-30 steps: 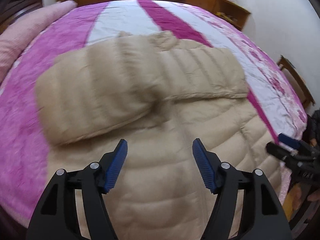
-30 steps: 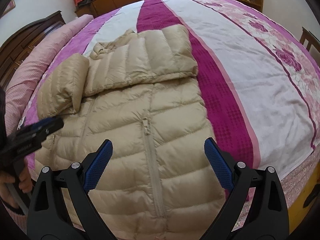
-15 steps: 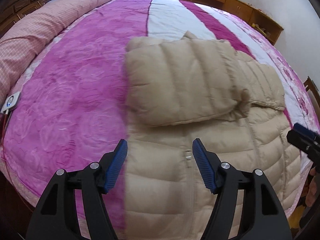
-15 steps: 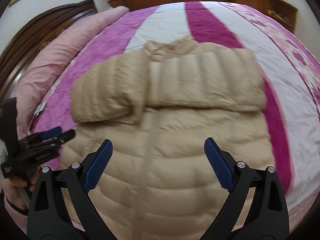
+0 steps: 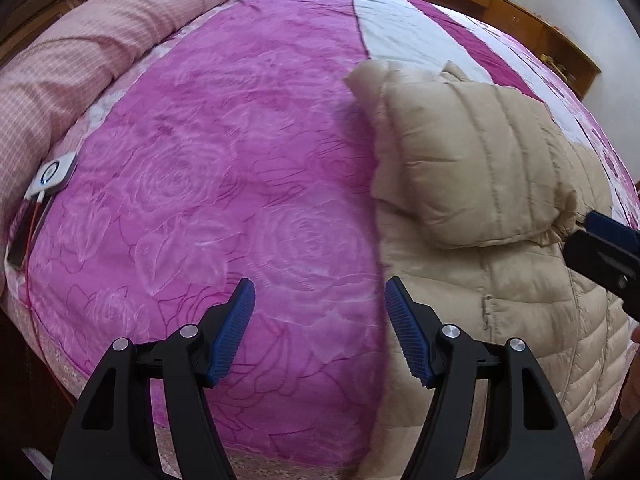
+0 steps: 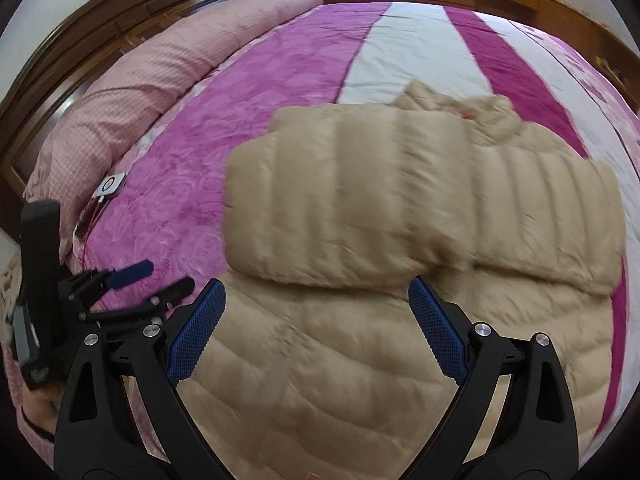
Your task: Fold large clothes
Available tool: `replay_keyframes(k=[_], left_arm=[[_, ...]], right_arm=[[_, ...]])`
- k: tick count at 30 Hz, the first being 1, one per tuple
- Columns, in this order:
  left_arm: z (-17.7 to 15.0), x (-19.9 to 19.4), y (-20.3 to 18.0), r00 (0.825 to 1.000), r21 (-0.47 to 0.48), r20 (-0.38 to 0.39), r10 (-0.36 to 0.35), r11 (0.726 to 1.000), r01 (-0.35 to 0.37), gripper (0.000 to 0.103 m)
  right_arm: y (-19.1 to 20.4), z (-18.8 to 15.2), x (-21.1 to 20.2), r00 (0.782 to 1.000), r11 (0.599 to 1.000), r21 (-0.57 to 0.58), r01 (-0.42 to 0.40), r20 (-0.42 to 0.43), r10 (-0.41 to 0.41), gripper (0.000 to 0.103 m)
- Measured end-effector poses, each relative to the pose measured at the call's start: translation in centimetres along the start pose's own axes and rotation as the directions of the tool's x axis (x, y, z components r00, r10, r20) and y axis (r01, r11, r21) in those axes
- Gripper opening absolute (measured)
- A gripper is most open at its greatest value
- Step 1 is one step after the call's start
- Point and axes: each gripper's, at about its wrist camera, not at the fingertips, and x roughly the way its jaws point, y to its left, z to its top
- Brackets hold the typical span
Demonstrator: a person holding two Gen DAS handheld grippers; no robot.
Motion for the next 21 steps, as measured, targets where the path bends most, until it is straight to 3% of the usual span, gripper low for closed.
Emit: replay_keyframes(k=[11, 16, 18, 21], left_arm=[[-0.6, 1.4, 1.6, 1.0, -0.04, -0.011, -0.02, 0.999, 0.019, 0.067], [-1.0, 2.1, 2.3, 0.999, -0.058, -0.024, -0.026, 0.998, 0.024, 0.067], [-1.1, 1.9, 2.1, 1.0, -0.038, -0.014, -0.022, 0.999, 0.021, 0.067], [-0.9, 1.2, 1.6, 1.0, -0.017, 0.005, -0.022, 1.0, 0.022, 0.067]], right_arm=[[3.8, 2.5, 6.1, 0.996, 0.997, -0.052, 0.056, -0.062, -0.06, 0.091], [3.3, 2.0, 7.8, 0.991, 0.994, -0.071, 0.08, -0.097, -0.087, 0.054], [3.0, 1.8, 7.8, 0.992, 0.995, -0.069, 0.067, -0.1, -0.073, 0.031], [2.5, 1.8, 6.4, 0.997, 0.998, -0.057, 0.027, -0.072, -0.031, 0.014]])
